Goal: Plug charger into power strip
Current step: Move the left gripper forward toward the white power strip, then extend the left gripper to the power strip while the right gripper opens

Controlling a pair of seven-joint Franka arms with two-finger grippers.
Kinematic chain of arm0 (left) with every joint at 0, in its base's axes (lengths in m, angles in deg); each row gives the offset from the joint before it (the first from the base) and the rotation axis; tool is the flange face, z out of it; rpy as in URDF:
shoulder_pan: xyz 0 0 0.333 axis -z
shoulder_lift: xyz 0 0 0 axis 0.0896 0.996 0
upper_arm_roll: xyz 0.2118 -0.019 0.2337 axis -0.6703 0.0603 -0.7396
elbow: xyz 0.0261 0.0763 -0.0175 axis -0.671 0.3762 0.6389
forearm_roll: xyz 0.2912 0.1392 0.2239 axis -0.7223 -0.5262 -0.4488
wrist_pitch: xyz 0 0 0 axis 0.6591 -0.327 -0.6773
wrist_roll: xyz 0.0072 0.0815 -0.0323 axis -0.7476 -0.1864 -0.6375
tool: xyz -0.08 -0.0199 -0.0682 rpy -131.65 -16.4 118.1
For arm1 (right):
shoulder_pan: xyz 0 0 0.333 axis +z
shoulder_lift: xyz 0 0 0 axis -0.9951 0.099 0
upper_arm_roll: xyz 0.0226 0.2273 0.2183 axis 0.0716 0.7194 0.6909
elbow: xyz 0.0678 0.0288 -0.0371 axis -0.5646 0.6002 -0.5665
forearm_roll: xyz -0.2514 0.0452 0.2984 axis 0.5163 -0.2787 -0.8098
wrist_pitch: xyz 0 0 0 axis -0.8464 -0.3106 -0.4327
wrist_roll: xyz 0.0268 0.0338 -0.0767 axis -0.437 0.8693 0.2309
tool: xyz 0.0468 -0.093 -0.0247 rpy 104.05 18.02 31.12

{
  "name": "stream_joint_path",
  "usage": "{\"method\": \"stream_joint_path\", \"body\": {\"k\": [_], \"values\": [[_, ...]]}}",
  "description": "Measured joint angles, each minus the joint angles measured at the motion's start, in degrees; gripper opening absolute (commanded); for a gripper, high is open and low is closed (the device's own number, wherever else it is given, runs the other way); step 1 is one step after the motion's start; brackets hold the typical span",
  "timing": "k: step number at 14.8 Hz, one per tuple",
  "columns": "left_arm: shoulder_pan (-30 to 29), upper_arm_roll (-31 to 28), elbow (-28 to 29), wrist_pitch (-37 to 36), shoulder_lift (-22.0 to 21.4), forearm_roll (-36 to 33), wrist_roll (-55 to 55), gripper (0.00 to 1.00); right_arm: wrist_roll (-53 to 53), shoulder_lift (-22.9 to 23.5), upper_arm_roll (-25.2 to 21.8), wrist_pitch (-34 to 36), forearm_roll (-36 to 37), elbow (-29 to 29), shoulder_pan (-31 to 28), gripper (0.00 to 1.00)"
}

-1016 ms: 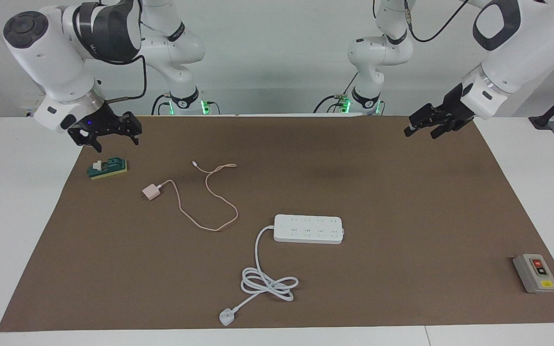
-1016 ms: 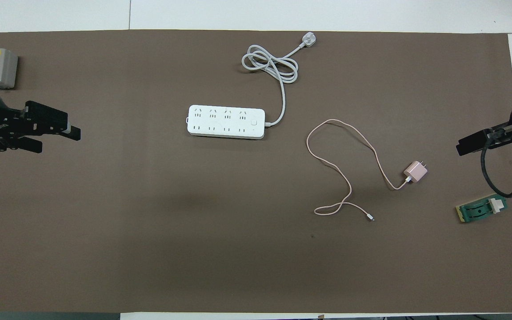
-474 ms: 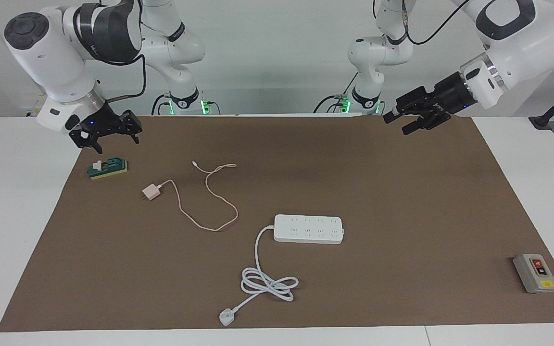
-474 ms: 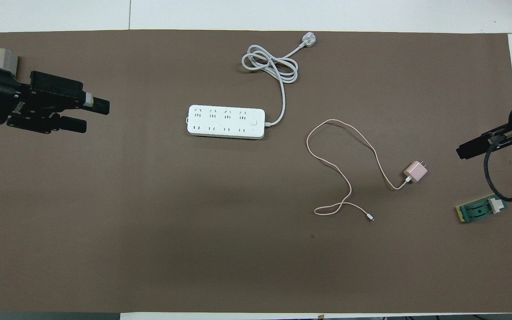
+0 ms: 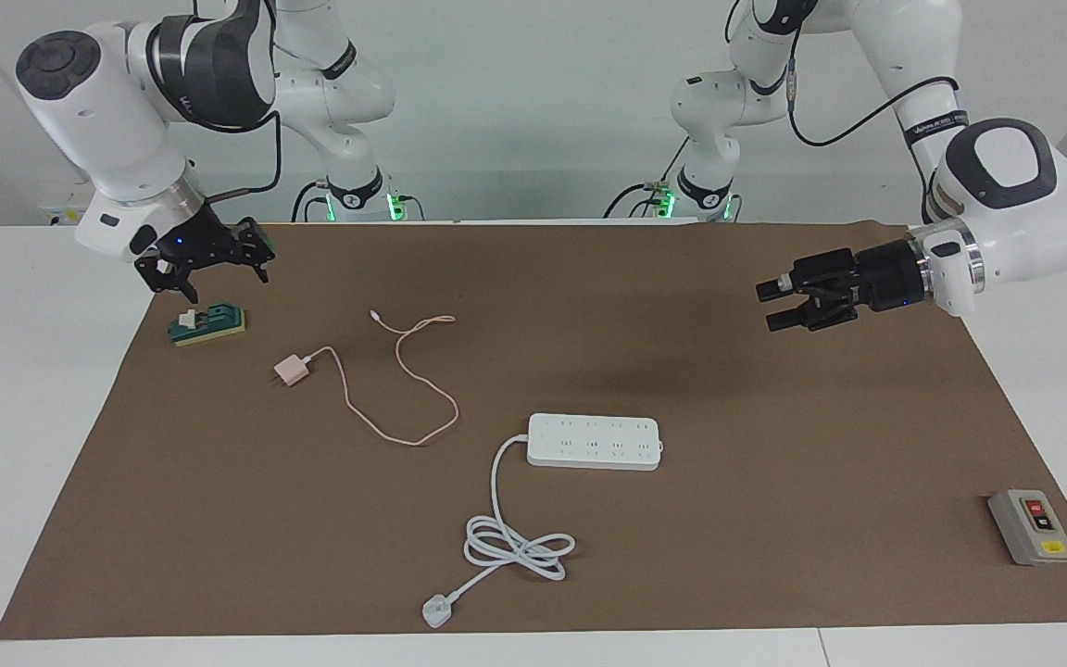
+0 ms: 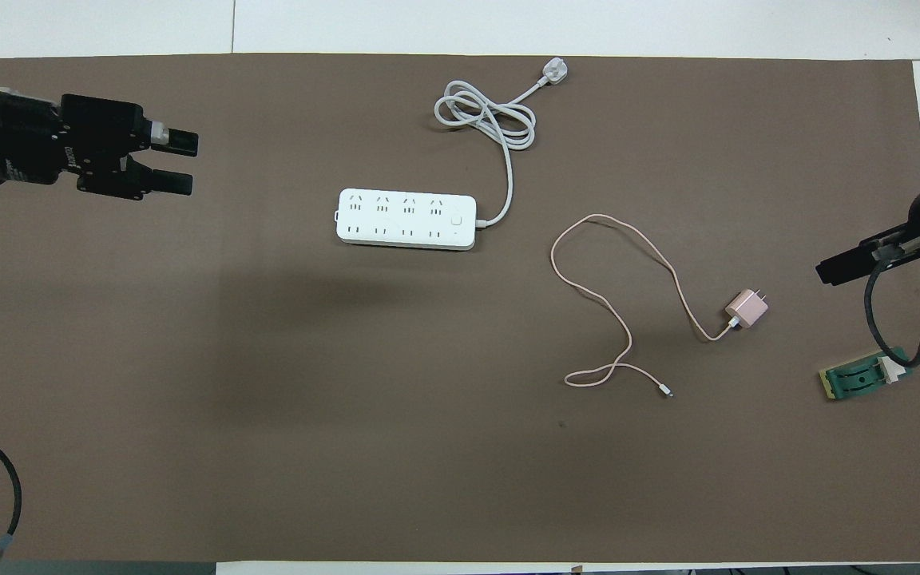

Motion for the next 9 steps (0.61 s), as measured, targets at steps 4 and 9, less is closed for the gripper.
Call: {"method": "stream_joint_path", "body": {"k": [4,9], "values": [[0.1,0.2,1.2,0.0,4.2,9.6,8.3,1.00,0.0,-0.5,0.0,-0.2,0.0,0.8,0.0,1.00],[0.3,1.3,1.1,-0.1,10.3,16.1,14.0,1.00,-14.7,-1.3,-0.1,-3.4,0.0,4.1,-0.3,1.00]]}}
